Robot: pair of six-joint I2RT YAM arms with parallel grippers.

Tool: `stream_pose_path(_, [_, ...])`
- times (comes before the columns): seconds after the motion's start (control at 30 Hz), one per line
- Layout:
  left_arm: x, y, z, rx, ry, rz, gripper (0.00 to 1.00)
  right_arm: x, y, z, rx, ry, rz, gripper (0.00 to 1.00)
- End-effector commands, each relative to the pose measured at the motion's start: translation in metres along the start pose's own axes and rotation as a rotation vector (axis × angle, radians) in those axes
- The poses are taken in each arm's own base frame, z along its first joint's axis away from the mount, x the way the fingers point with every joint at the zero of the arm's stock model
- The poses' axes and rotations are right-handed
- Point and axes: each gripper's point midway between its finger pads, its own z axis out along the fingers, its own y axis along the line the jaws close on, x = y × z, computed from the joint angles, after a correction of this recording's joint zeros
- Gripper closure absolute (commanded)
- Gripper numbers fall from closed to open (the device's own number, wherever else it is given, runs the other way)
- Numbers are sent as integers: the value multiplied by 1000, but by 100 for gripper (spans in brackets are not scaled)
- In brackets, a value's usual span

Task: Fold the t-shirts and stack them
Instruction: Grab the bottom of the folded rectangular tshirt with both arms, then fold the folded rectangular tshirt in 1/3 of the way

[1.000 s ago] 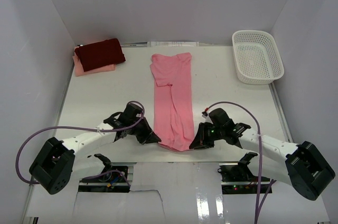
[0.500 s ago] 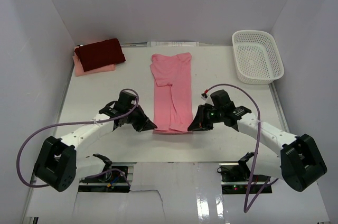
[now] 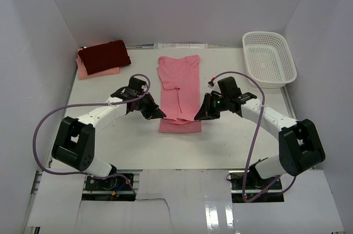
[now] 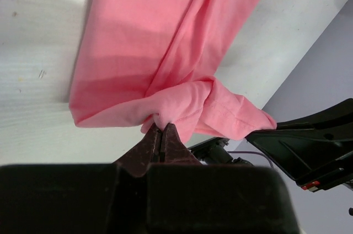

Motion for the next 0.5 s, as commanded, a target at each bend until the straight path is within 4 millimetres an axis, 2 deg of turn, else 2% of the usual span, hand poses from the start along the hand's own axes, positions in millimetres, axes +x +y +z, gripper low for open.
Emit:
stream_pose_path(0.0, [-20,-25,-8,51,-47,50,100,-29,21,-9,-41,-36,-80,92])
stream_pose_path(0.27, [-61,-50,-21,93,-118,57,100,-61,22,-10,-30,-55,-94,92])
stream_pose_path(0.47, [-82,-55,-17,88,-131,53,100,-80,21,-6,-28,-69,-98,92])
